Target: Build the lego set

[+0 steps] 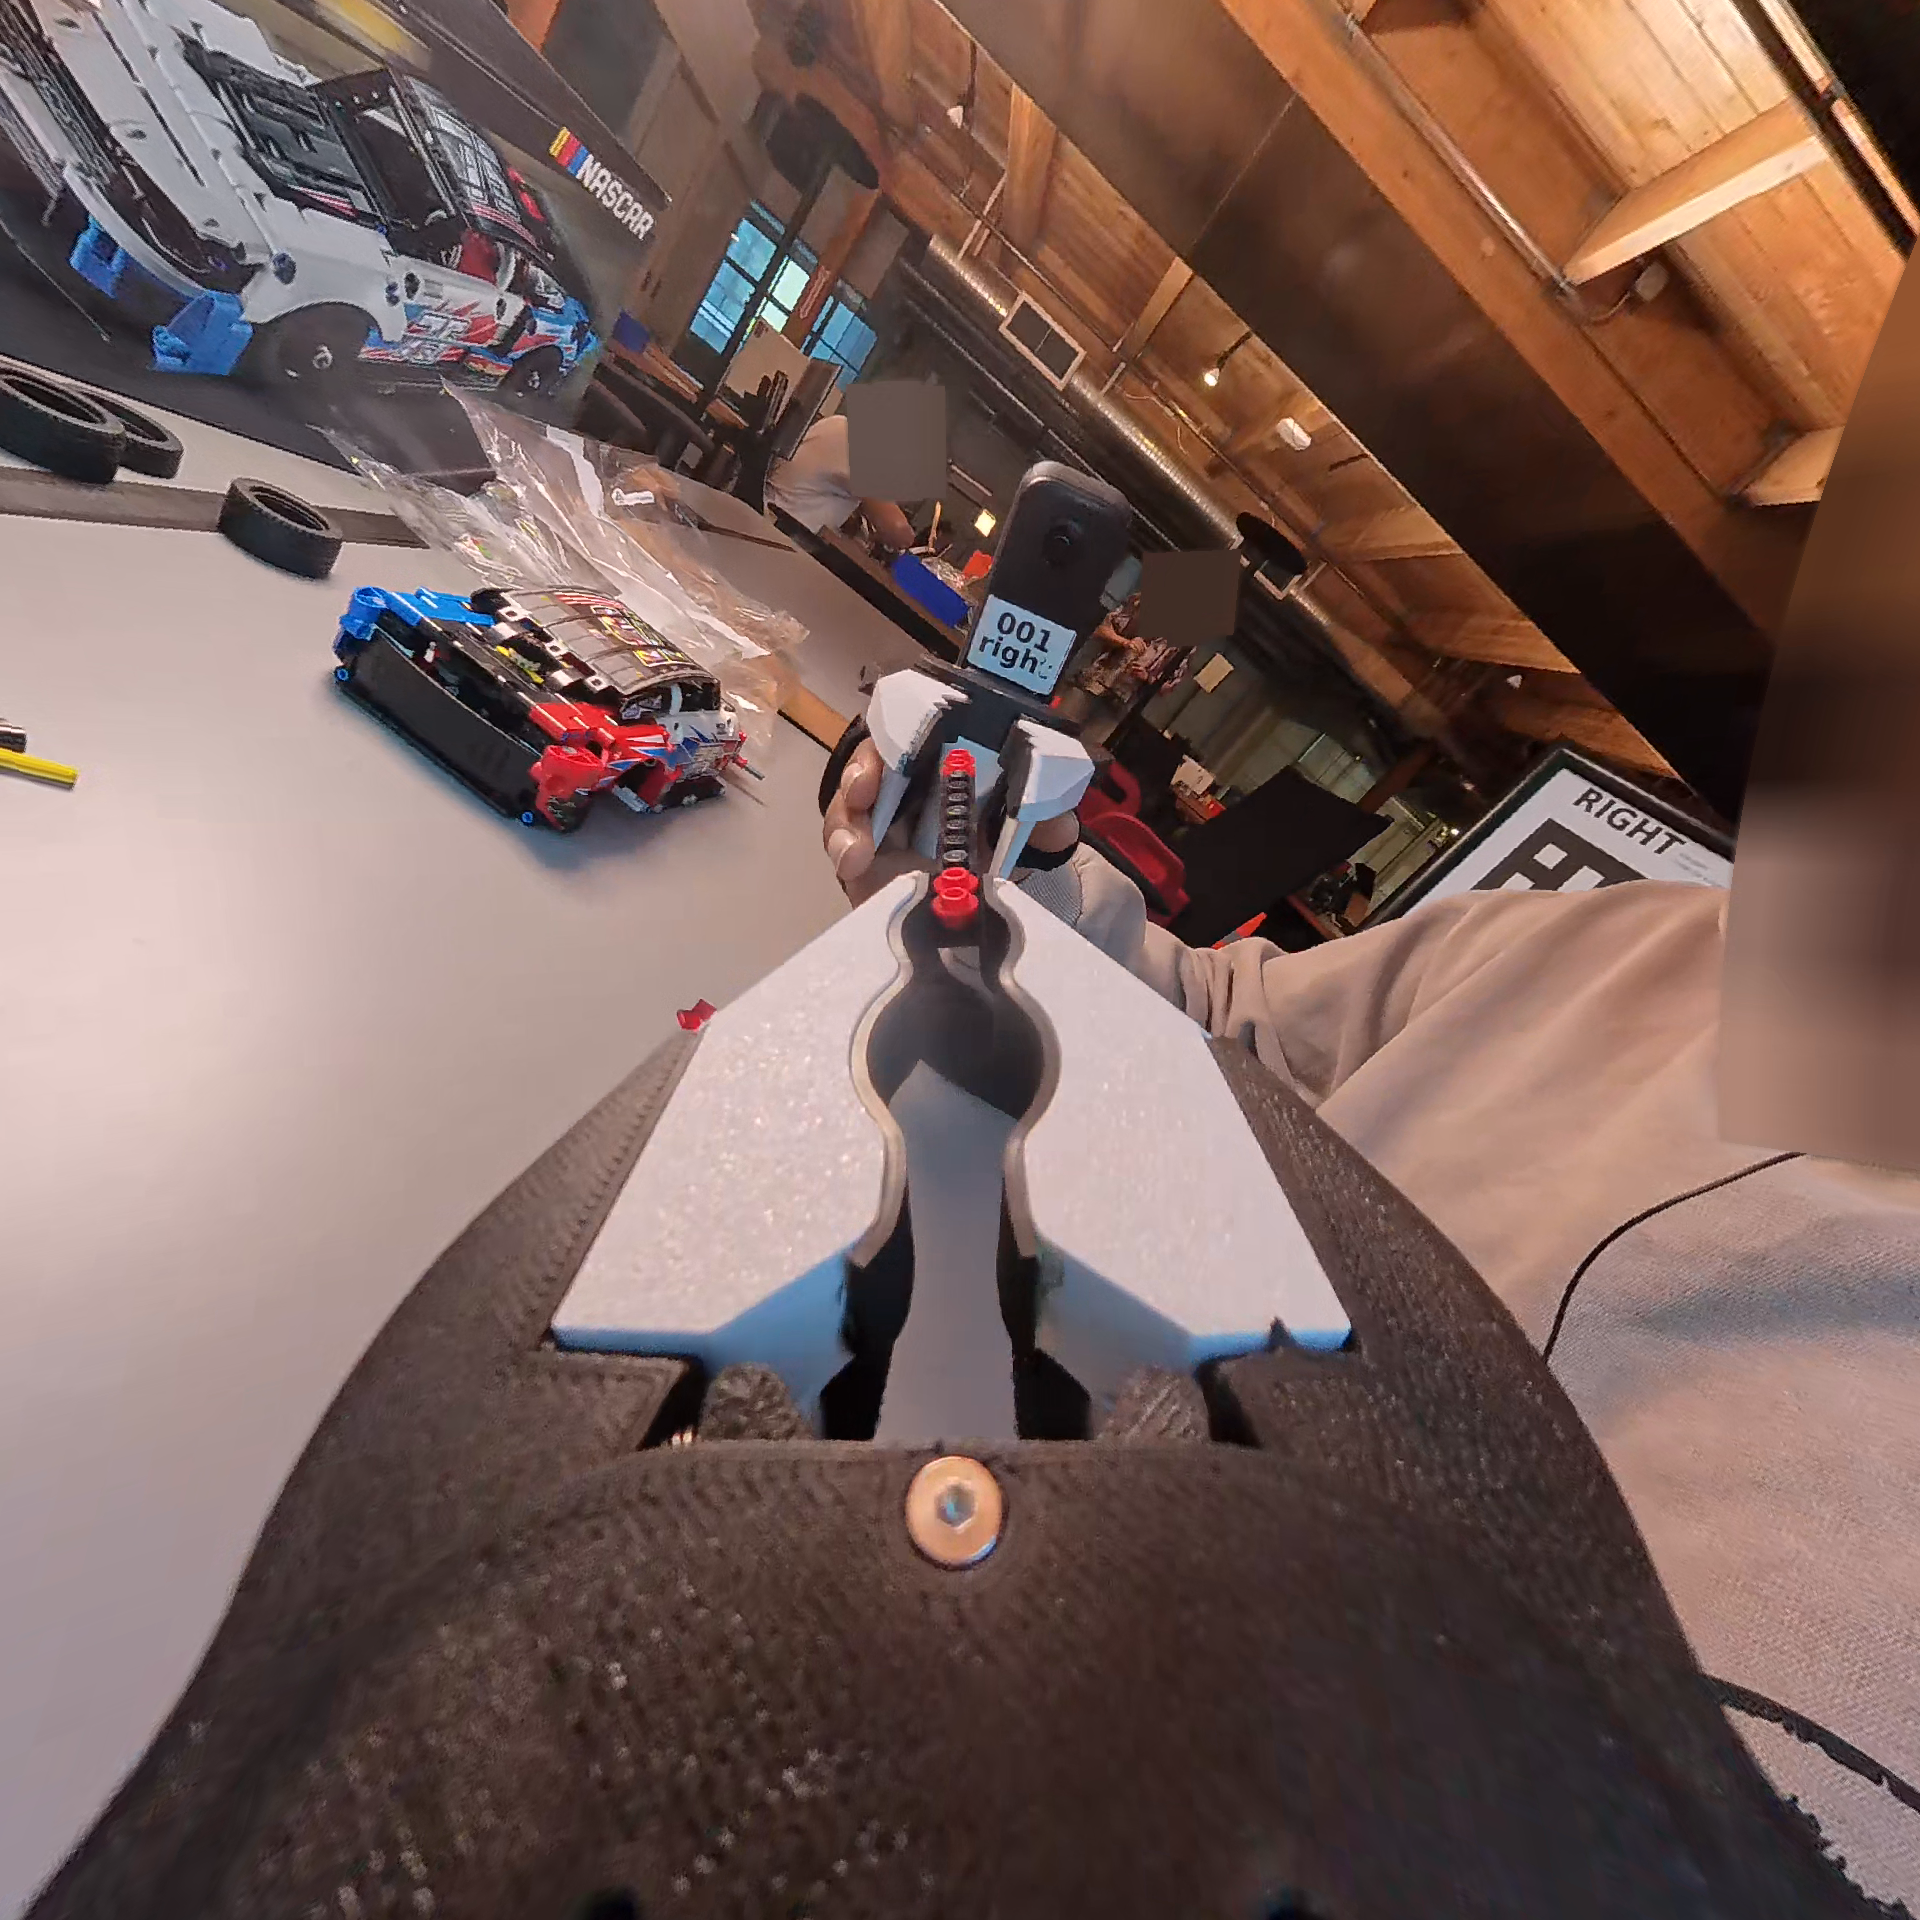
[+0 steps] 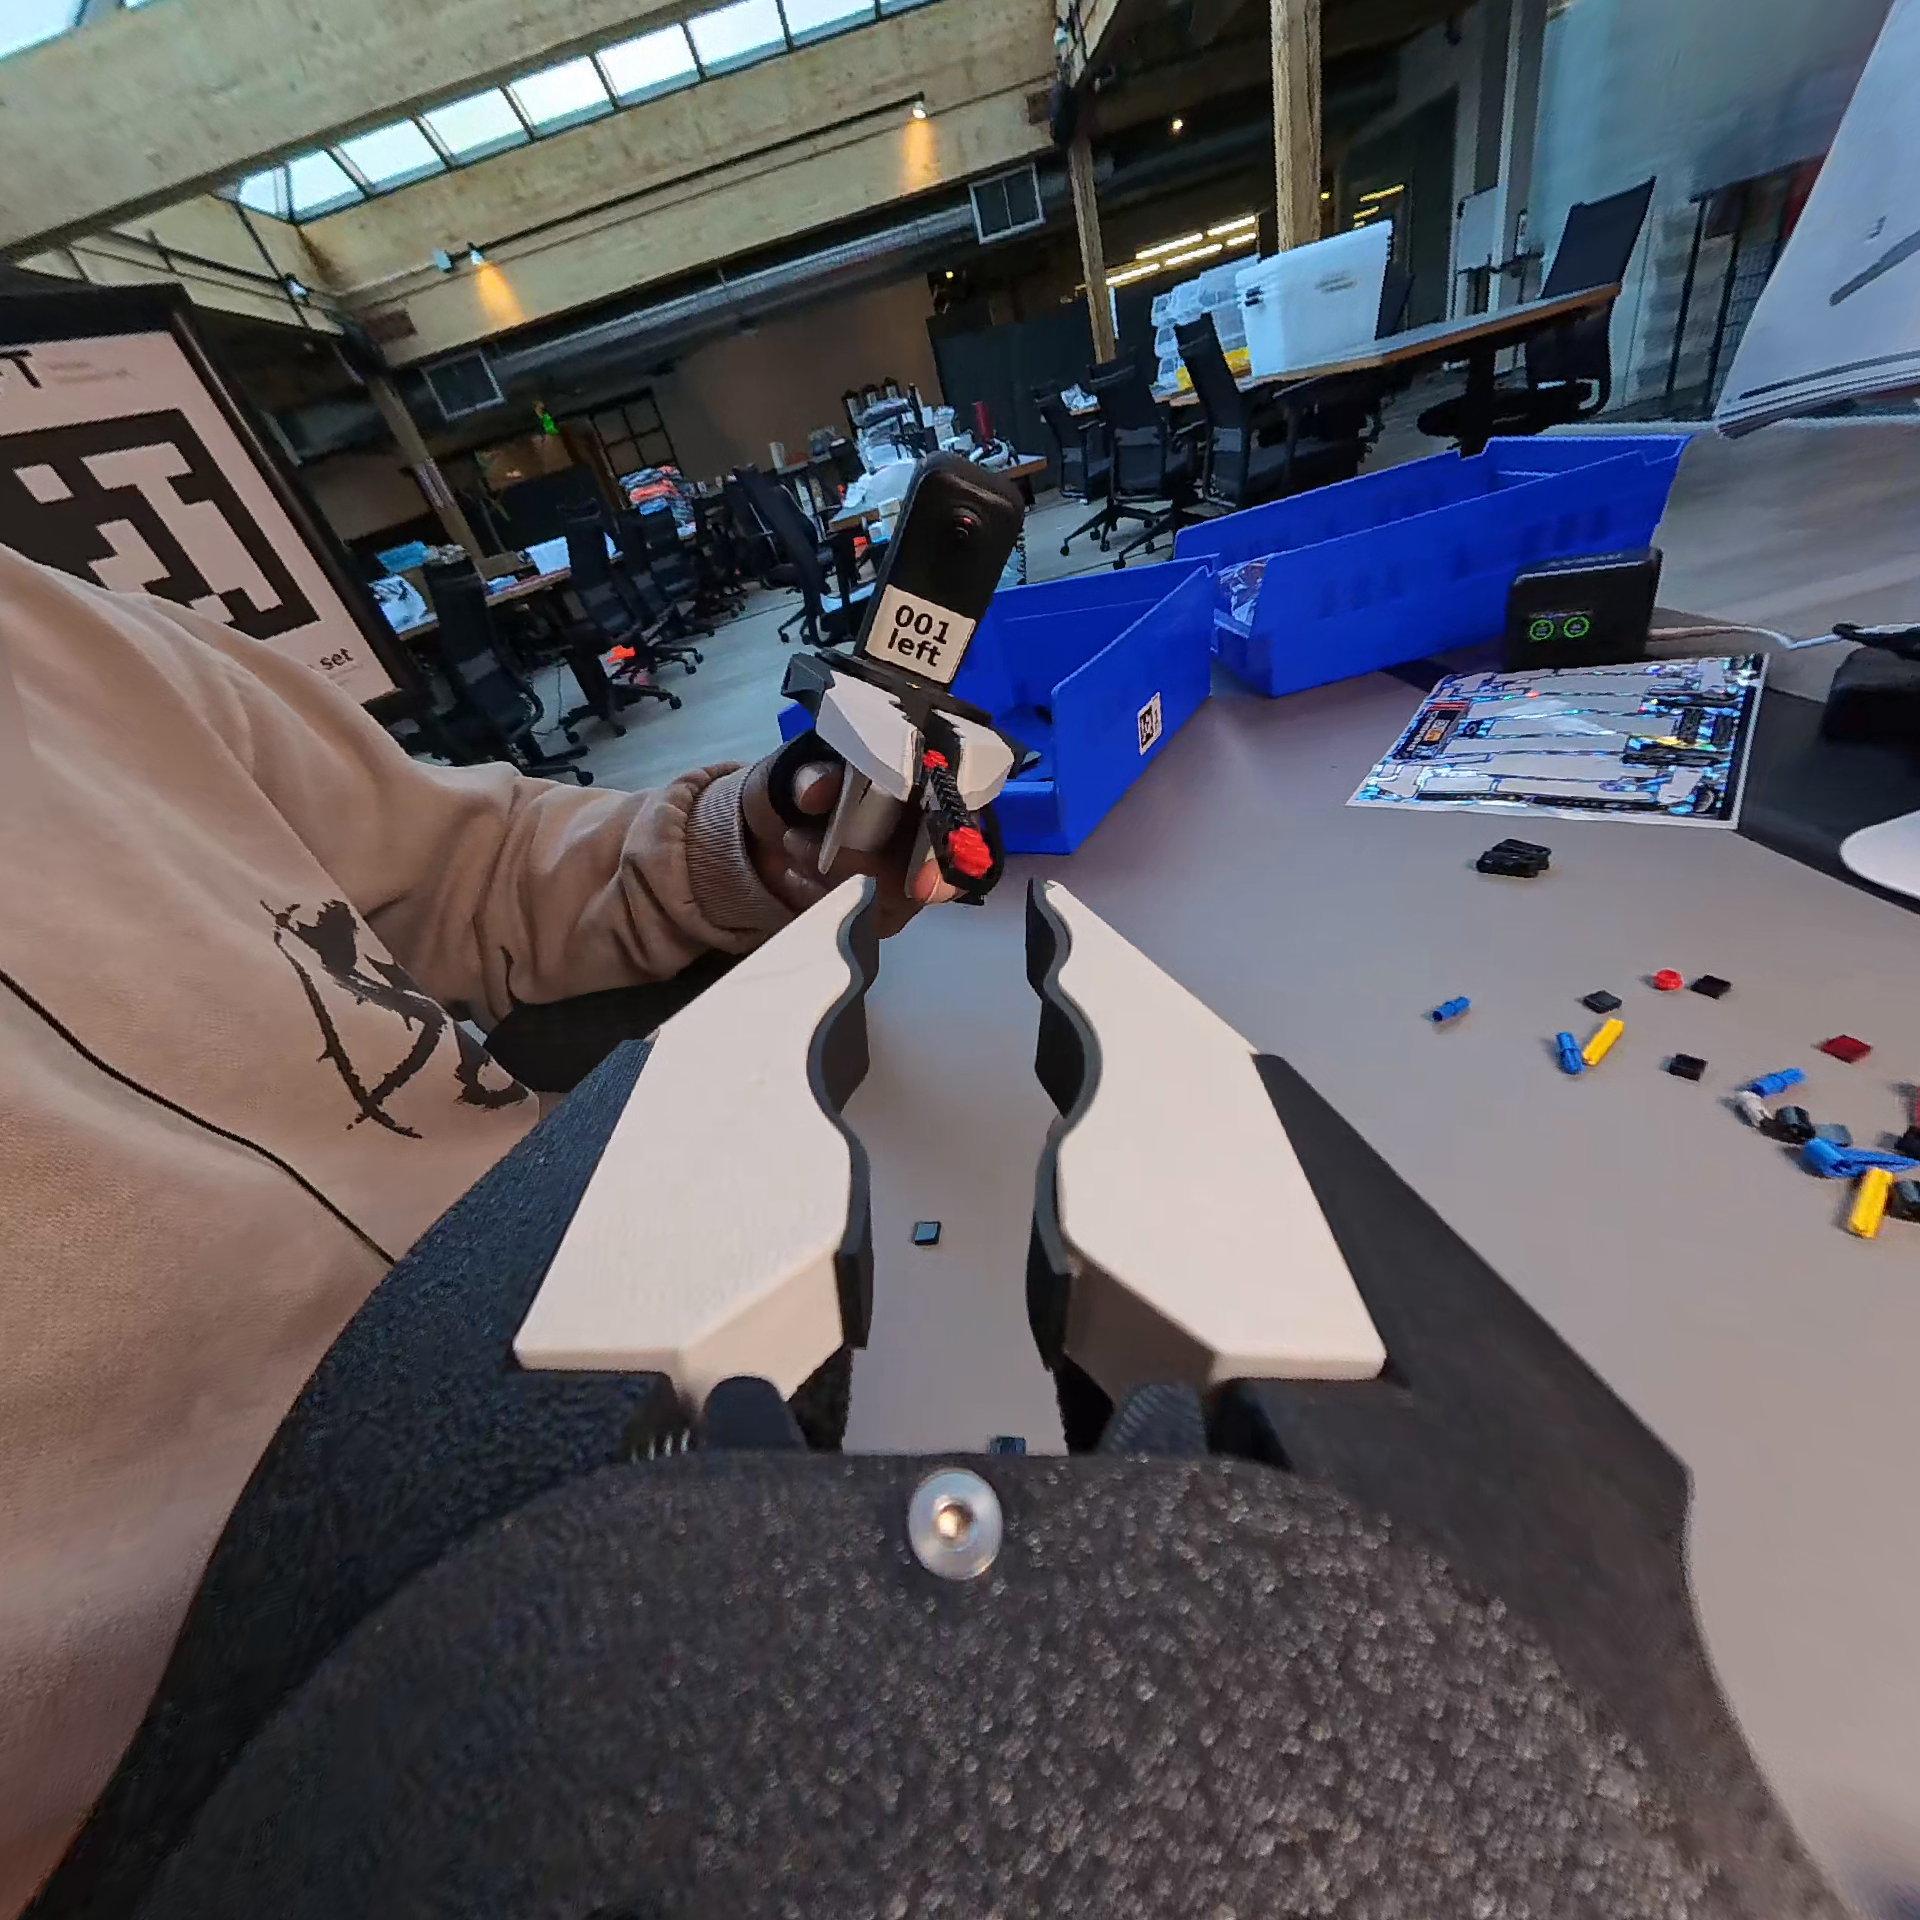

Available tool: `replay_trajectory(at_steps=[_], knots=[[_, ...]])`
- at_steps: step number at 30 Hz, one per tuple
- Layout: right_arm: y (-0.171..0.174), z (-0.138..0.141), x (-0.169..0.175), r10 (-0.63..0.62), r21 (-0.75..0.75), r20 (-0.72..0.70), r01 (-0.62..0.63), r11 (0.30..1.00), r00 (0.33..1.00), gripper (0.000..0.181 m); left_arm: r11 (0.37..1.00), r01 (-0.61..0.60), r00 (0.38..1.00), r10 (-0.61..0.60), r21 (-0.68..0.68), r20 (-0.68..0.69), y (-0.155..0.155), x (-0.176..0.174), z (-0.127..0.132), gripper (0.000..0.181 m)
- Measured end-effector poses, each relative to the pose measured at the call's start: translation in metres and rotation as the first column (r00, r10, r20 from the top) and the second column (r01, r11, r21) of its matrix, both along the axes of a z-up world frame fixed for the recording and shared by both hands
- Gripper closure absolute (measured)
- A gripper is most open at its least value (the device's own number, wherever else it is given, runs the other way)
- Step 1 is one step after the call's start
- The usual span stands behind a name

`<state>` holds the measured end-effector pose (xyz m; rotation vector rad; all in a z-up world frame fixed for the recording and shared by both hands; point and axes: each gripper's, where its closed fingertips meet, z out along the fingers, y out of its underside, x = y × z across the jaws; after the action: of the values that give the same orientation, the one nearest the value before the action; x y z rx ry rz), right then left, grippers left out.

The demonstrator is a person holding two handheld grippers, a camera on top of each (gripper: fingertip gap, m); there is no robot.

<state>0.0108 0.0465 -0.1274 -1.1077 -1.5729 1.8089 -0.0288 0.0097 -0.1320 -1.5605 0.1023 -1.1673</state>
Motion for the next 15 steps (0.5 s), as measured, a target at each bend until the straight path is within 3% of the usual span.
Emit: replay_trajectory(at_steps=[10, 15], knots=[[-0.004, -0.013, -0.008, 0.000, -0.039, 0.066, 0.003, 0.999, 0.998, 0.174, 1.000, -0.007, 0.999, 0.006, -0.005, -0.038, 0.000, 0.000, -0.010, 0.177], [-0.007, -0.034, -0.006, 0.017, 0.080, 0.102, -0.025, 0.996, 0.995, 0.175, 1.000, 0.006, 0.964, 0.000, 0.024, -0.267, -0.003, 0.003, -0.031, 0.175]])
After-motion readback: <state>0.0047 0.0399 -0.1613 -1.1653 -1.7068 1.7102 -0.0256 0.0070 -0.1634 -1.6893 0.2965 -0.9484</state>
